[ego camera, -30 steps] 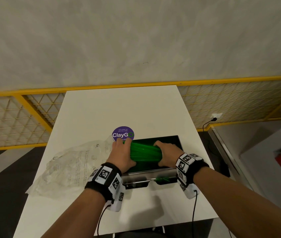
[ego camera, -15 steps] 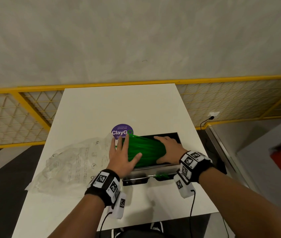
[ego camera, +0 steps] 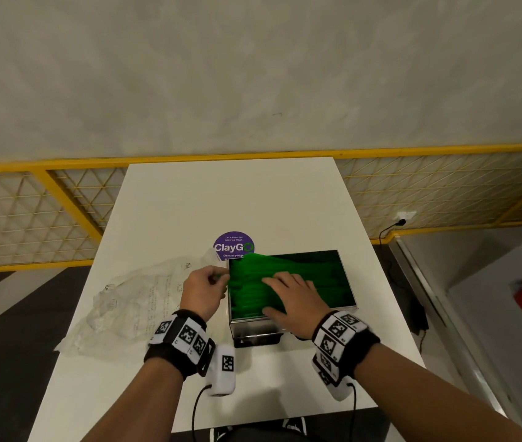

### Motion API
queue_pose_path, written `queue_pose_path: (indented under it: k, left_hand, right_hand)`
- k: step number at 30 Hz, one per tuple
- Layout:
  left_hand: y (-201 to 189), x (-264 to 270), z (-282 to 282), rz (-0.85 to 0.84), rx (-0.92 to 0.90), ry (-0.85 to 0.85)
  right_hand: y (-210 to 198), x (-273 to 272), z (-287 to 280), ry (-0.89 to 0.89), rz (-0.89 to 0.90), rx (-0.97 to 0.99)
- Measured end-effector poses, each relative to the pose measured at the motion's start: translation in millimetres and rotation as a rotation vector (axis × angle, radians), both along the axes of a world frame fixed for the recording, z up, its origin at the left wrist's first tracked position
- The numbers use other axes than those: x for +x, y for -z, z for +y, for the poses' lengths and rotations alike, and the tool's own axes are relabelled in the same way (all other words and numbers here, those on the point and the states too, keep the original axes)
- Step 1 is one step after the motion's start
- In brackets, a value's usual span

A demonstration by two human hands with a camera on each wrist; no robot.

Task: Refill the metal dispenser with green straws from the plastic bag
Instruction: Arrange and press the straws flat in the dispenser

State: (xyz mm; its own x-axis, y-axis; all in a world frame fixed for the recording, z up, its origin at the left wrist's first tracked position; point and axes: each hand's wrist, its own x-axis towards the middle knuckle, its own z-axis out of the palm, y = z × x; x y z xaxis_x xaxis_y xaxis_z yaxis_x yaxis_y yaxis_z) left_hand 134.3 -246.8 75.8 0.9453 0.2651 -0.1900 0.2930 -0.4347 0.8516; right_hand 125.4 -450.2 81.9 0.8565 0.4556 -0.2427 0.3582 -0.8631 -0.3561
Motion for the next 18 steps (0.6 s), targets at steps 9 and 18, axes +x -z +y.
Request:
queue_pose_path:
  k: [9,18]
  left_hand:
    - [-112,-8,52,-0.335,0.231,-0.023]
    - [-113,-12,25,-0.45,0.026,-0.076]
  right_hand:
    - [4,1,-6,0.035,0.027,0.064]
    - [-6,-8,-49,0.336,-0.104,0.314]
